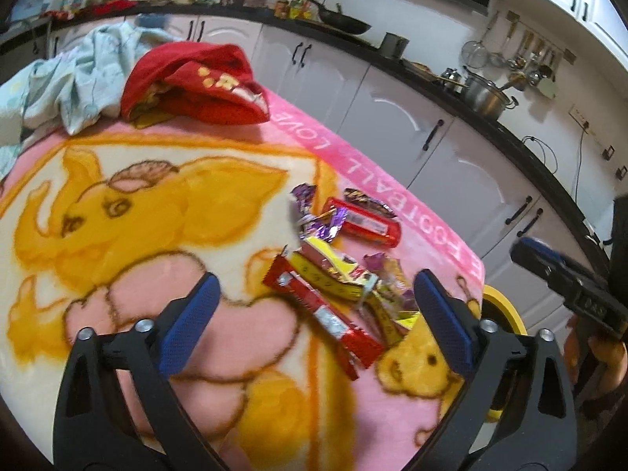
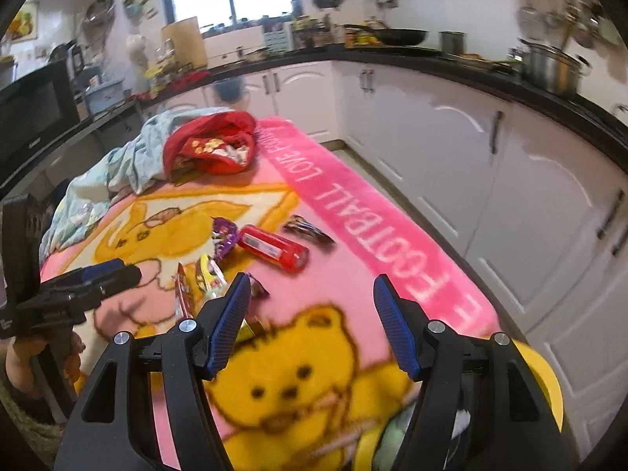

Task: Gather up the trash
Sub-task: 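Grasp the red candy bar with the left tool while the right tool grasps the red can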

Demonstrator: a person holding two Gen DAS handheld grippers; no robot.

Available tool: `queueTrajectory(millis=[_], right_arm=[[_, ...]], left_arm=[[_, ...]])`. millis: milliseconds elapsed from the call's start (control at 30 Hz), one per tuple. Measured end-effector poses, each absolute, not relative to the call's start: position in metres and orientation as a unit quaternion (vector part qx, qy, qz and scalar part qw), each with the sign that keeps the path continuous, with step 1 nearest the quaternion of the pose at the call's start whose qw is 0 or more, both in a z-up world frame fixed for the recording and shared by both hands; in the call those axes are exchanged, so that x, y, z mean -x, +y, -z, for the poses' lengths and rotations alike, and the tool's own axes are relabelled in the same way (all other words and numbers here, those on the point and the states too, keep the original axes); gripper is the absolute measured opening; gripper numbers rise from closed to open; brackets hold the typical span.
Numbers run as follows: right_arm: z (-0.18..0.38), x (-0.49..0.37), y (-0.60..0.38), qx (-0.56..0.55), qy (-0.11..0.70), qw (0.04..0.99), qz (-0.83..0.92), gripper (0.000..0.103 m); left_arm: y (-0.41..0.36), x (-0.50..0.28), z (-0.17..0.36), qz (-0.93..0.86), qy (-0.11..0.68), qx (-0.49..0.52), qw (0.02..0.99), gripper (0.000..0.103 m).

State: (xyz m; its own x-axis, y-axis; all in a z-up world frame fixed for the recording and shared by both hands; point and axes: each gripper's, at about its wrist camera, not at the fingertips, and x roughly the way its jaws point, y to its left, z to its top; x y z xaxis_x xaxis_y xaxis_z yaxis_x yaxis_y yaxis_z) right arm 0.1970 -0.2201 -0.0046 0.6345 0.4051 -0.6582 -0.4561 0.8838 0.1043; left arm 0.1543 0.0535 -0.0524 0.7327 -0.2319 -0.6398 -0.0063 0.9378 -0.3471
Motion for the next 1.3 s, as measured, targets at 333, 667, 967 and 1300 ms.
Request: queueTrajectory(millis=[333,667,967,1300], right_arm=[[0.036,-0.264,-0.148,0.157,0.389,0.849,-0.321,0.055],[0.071,-0.3,-0.116,0.214,0.424,0.811,-0.341,0.047],[0.086,-0.312,-0.096,0.232,0.451,0.789,-0.347,0.043],[0.099,-0.305,-0.1,0.209,0.474,0.783,-0.345,0.031]], left_arm=[[0.057,-0.167,0.076,0.082,0.404,0.195,0.89,0.059],[0.049,-0.182,0.1,0.087,0.447,0.2,0.867,0.042],[0.047,-0.195,0.107,0.078,0.467,0.196,0.859,0.041],[0.056,-0.192,0.112,0.078,0.466,0.188,0.861,0.017]])
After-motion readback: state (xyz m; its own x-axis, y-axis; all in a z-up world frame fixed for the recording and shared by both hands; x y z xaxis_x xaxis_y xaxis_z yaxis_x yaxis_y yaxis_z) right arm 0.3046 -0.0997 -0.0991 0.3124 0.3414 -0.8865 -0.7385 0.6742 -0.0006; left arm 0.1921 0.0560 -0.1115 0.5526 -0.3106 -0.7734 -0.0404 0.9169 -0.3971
